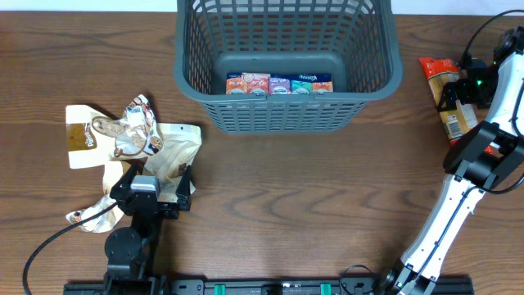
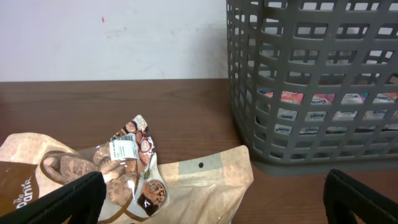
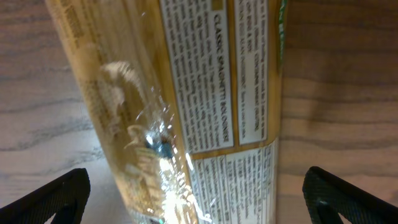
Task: Pack container
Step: 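Move the right gripper to the orange snack bar package and grasp it, then carry the snack package with the right gripper and drop it into the basket, then move the right gripper to the light-blue wipes packet and grasp it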
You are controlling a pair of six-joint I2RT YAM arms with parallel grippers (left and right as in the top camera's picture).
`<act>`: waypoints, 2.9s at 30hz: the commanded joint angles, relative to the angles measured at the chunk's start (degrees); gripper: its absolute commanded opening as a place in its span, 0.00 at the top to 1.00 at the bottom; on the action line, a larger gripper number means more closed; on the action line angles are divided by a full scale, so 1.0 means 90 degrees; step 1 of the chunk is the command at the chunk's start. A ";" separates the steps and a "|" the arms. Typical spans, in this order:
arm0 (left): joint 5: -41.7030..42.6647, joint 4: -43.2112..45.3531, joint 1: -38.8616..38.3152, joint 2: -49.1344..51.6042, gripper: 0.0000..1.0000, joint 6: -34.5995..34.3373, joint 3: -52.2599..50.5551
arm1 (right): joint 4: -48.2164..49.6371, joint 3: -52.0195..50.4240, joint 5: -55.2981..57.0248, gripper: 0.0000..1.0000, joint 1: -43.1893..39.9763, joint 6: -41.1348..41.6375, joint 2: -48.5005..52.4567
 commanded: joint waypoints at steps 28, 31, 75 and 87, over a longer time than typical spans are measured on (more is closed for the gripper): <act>0.0238 -0.0160 0.0019 0.0010 0.02 -0.0056 -0.0056 | -0.0214 0.0750 -0.1324 0.99 0.0959 0.0641 -0.1032; 0.0238 -0.0160 0.0019 0.0010 0.01 -0.0107 -0.0056 | -0.0039 0.1207 -0.1321 0.99 0.1270 0.0707 -0.1865; 0.0262 -0.0163 0.0019 0.0010 0.01 -0.0202 -0.0053 | -0.0376 -0.0945 -0.0916 0.87 0.5127 -0.3529 -0.2101; 0.0262 -0.0163 0.0019 0.0010 0.01 -0.0202 -0.0053 | -0.0410 -0.0930 -0.0753 0.01 0.5110 -0.3249 -0.2487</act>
